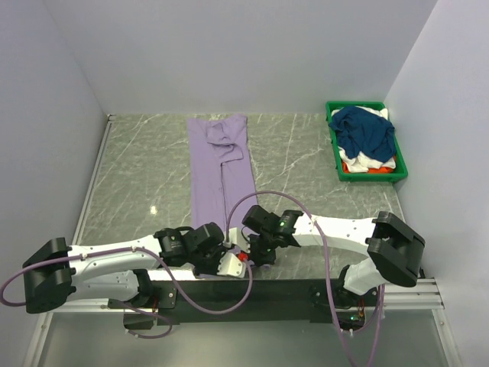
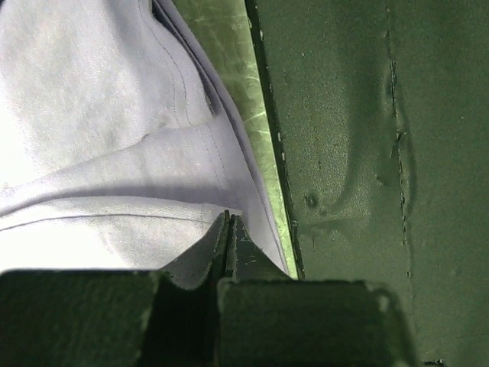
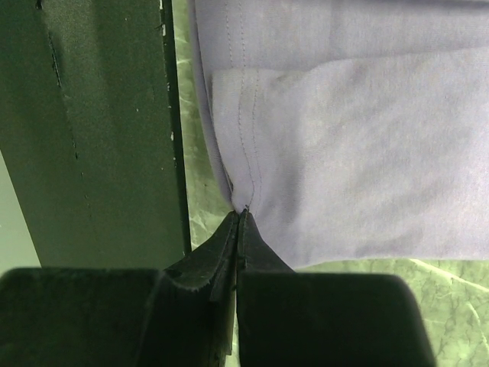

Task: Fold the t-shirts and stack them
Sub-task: Fold the tshirt

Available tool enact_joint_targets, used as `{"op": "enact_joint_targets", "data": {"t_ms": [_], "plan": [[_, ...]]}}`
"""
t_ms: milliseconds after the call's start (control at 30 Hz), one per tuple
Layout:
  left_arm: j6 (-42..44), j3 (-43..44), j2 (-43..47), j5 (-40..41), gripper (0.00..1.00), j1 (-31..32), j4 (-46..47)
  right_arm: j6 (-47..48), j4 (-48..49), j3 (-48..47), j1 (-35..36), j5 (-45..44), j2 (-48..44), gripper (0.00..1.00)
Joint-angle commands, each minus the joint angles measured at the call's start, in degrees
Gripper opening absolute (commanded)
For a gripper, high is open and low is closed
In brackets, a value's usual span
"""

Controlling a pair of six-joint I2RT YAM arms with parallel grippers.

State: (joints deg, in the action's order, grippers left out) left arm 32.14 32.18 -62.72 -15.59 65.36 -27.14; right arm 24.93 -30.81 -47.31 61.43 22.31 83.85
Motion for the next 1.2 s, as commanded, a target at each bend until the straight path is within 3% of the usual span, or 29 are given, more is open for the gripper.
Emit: {"op": "enact_joint_targets", "data": {"t_ms": [0, 300, 600, 900, 1033, 1167], "plan": [[-1.46, 4.55, 0.05, -1.19, 0.01, 0.90, 11.13, 0.30, -0.39, -1.56, 0.36, -0.07, 1.05, 0.00], [-5.42, 2.80, 0.84, 4.16, 0.01, 3.72, 14.04, -2.85, 1.53, -1.21, 0.36, -1.65, -0.78, 0.00], [-4.02, -3.70, 8.31, 7.59, 0.01, 3.72, 13.16, -3.83, 3.30, 0.55, 0.27, -2.09, -3.27, 0.00], [-1.47, -6.86, 11.82, 8.30, 0.01, 3.72, 10.44, -3.13, 1.28, -0.33, 0.27, -0.42, -1.94, 0.00], [-0.94, -7.84, 15.34, 8.30, 0.06, 3.72, 9.99, -3.04, 1.98, 0.64, 0.27, -1.21, -2.73, 0.00], [-1.29, -6.70, 13.34, 6.46, 0.04, 3.72, 11.75, -3.30, 1.63, -0.50, 0.36, -1.39, -1.33, 0.00]]}}
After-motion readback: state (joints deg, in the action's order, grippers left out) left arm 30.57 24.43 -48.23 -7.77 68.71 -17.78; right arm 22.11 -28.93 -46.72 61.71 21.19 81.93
